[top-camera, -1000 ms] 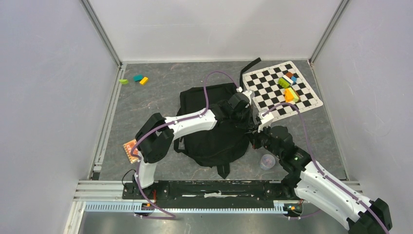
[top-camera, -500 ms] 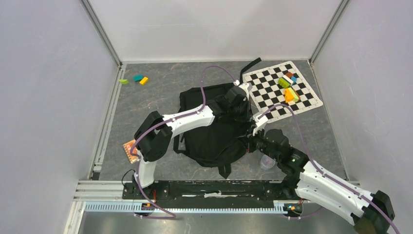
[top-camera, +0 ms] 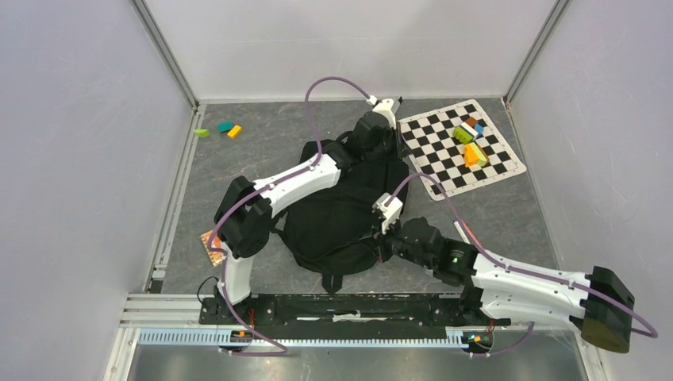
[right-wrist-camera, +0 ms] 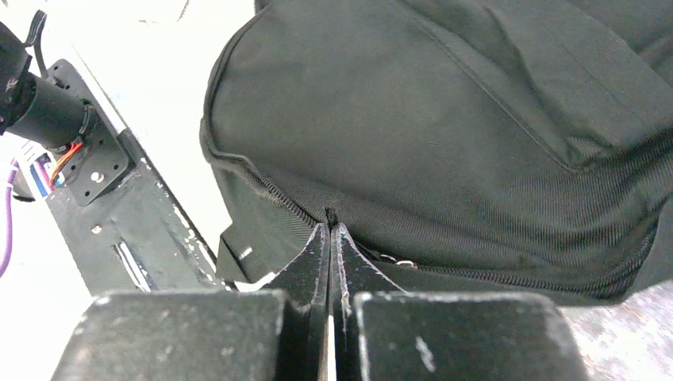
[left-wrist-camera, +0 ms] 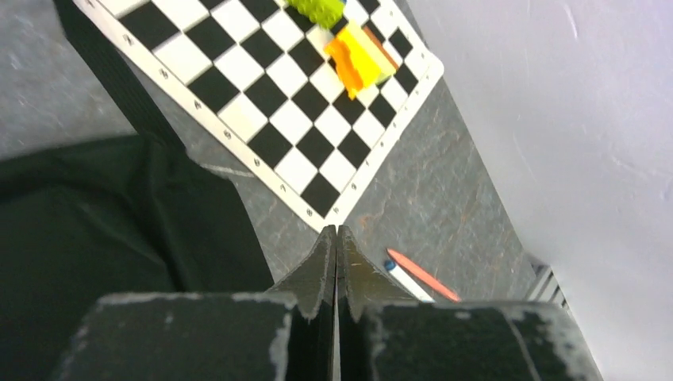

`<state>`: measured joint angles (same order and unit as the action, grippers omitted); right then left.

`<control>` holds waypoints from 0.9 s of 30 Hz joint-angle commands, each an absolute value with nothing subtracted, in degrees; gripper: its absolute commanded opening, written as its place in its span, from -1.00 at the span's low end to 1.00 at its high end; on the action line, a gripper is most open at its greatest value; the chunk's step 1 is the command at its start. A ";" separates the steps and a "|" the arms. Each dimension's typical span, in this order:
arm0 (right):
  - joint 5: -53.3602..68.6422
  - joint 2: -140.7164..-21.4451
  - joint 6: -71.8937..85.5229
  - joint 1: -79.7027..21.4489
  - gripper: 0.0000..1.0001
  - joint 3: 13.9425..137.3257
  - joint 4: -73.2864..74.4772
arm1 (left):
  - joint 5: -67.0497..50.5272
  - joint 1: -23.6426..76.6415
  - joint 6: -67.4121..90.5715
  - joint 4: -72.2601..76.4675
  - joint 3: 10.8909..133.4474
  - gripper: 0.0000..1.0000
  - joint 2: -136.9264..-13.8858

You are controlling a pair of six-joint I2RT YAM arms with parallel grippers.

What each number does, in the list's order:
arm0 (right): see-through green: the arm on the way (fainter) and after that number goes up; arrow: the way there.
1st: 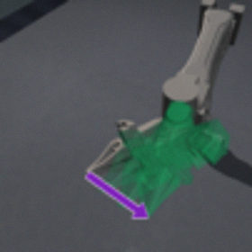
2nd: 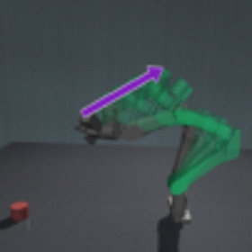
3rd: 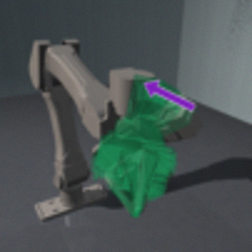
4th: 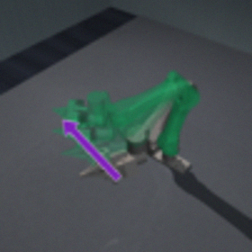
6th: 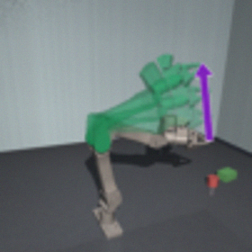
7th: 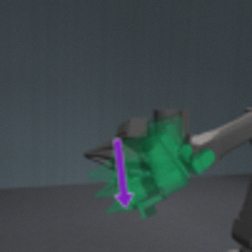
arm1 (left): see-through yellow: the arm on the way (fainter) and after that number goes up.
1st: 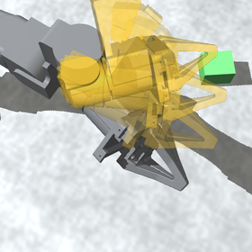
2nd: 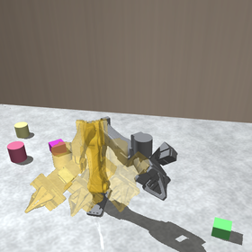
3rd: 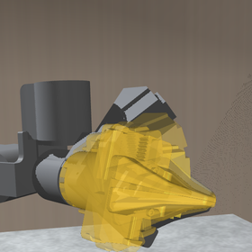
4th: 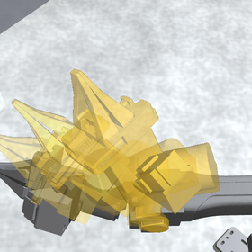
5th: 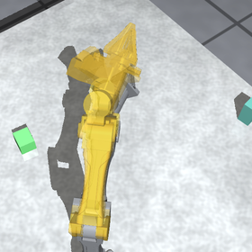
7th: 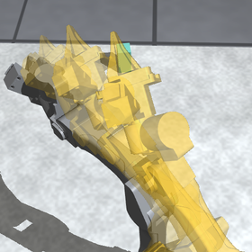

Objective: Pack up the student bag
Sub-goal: Zip the student bag at the center of the board.

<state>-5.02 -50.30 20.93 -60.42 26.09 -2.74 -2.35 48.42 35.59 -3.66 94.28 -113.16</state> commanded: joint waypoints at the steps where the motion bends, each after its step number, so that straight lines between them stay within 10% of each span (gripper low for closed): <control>1: -9.60 -54.45 21.24 -66.06 -1.00 31.36 -8.24 | 1.49 47.27 32.03 -0.27 99.21 -0.96 -113.58; 9: -18.84 -56.10 24.94 -68.38 -1.00 33.49 -5.82 | 0.27 45.70 27.62 -2.85 98.64 -0.96 -111.40; 17: -22.96 -52.75 25.14 -68.38 -1.00 32.02 -1.46 | -6.22 46.18 20.96 -10.48 88.44 0.51 -100.25; 27: -23.45 -47.89 26.07 -68.38 -1.00 30.02 -1.23 | -7.20 46.74 20.70 -15.06 67.91 0.81 -83.57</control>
